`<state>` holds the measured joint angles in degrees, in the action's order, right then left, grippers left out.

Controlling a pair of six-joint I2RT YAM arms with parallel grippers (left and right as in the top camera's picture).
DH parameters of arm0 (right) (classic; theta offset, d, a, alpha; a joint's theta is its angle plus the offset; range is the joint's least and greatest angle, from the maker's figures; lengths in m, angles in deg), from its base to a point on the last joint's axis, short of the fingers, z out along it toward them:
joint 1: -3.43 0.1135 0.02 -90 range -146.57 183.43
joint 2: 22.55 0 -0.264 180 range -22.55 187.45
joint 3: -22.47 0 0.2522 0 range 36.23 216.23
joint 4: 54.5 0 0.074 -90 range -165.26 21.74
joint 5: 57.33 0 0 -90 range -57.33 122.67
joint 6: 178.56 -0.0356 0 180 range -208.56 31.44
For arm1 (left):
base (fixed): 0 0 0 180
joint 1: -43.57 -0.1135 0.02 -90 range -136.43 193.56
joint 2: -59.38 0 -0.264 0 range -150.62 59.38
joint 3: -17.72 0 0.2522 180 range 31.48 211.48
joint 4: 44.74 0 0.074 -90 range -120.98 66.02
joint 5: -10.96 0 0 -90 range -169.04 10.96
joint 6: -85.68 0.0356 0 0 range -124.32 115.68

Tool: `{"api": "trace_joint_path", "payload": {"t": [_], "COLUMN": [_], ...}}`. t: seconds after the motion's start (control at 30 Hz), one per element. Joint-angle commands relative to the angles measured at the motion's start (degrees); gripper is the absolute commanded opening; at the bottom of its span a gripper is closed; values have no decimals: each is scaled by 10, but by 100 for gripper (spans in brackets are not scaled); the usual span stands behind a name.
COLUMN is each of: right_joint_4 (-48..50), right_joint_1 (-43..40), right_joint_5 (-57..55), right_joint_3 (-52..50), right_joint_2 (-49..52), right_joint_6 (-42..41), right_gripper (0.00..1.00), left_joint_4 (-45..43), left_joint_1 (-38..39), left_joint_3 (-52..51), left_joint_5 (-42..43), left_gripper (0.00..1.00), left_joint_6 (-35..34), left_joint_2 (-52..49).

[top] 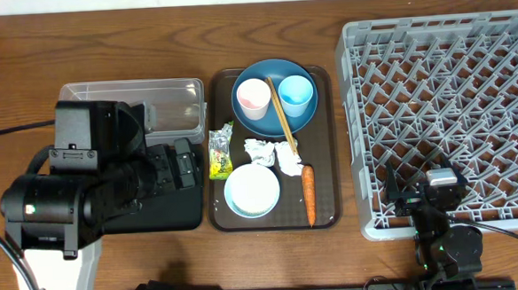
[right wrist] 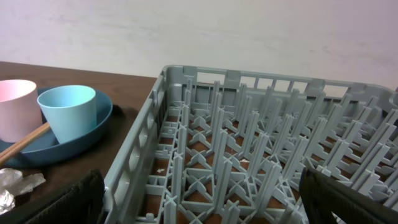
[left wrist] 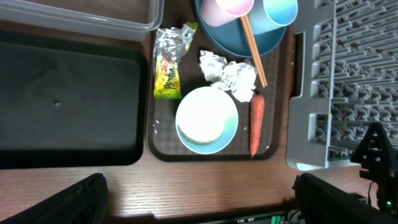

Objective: Sort waste into correct bins and load items into the dishwasher rack
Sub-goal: 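Move the left gripper over the yellow snack wrapper on the brown tray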

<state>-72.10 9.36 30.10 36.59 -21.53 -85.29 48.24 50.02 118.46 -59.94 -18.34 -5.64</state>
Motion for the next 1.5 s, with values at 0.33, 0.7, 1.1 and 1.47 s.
{"api": "trace_joint_path", "payload": {"t": [0.33, 0.7, 1.1, 1.47], "right_joint_4": [-2, -2, -2, -2], "right_joint_1": [16, 16, 16, 16], "right_joint_5": [-4, -4, -4, -4], "right_joint_3": [-1, -1, -1, -1], "right_joint_2": [-1, -1, -1, -1], "right_joint_6": [6, 6, 6, 7], "right_gripper": [99, 99, 99, 99], "left_joint_4": [-25, -67, -95, -127], "left_joint_1": [134, 185, 208, 213], "left_joint_3": [5, 1, -43, -50], "left_joint_5": [-112, -123, -154, -230], "left_gripper": [97, 98, 45, 44], "left_joint_6": [-94, -103, -147, -176], "left_joint_2": [3, -1, -90, -185]}}
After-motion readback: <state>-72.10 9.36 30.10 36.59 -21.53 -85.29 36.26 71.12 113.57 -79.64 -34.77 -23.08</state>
